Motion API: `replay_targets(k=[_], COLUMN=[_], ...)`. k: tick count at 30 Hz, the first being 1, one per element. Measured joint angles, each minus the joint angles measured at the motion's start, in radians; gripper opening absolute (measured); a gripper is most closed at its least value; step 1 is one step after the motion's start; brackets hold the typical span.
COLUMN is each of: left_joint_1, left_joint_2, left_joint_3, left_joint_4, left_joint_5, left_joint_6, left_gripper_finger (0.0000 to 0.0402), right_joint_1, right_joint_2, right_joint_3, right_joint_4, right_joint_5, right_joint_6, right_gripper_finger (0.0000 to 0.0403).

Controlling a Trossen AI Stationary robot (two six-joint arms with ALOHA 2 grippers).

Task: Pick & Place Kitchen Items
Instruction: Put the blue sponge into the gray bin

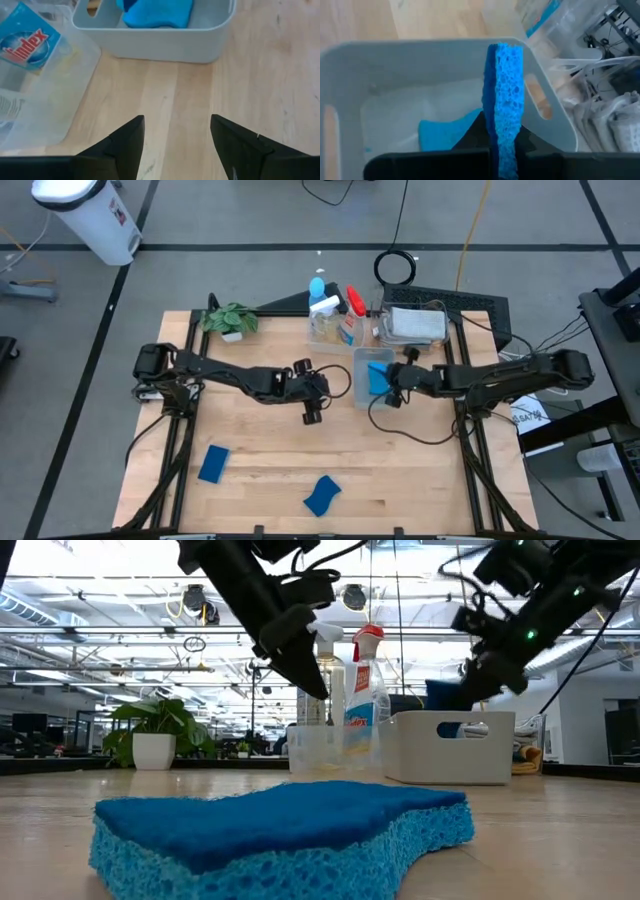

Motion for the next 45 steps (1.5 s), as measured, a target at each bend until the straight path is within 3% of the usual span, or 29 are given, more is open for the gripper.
replay_targets(k=[4,10,20,29,41,45], left_joint_1=[0.005,0.013,0.016,0.016,0.016,0.016], left_joint_2=[0.013,0.012,0.012,0.012,0.012,0.012], left_joint_3=[0.0,0.0,0.0,0.0,0.0,0.0], left_joint_4=[0.025,0.037,0.037,0.041,0.062,0.073], left_joint_5=[0.0,0.01,0.054,0.055,0.055,0.055], left_joint_6=[0.008,0.008,0.007,0.004,0.0,-0.004], left_gripper_finger=[0.0232,0.0232,0.0232,0.0232,0.0232,0.0232], right_joint_1=[-0.001,-0.007,0.002,-0.054,-0.058,-0.058], right_joint_2=[0.048,0.094,0.087,0.086,-0.053,-0.119], right_joint_3=[-0.049,-0.123,-0.152,-0.152,-0.152,-0.152], right_joint_4=[0.108,0.277,0.319,0.401,0.426,0.427], right_joint_5=[0.072,0.096,0.062,-0.221,-0.247,-0.333], right_joint_6=[-0.104,-0.235,-0.144,0.032,0.173,0.187], right_gripper_finger=[0.0002,0.0002,0.001,0.0121,0.0276,0.0305])
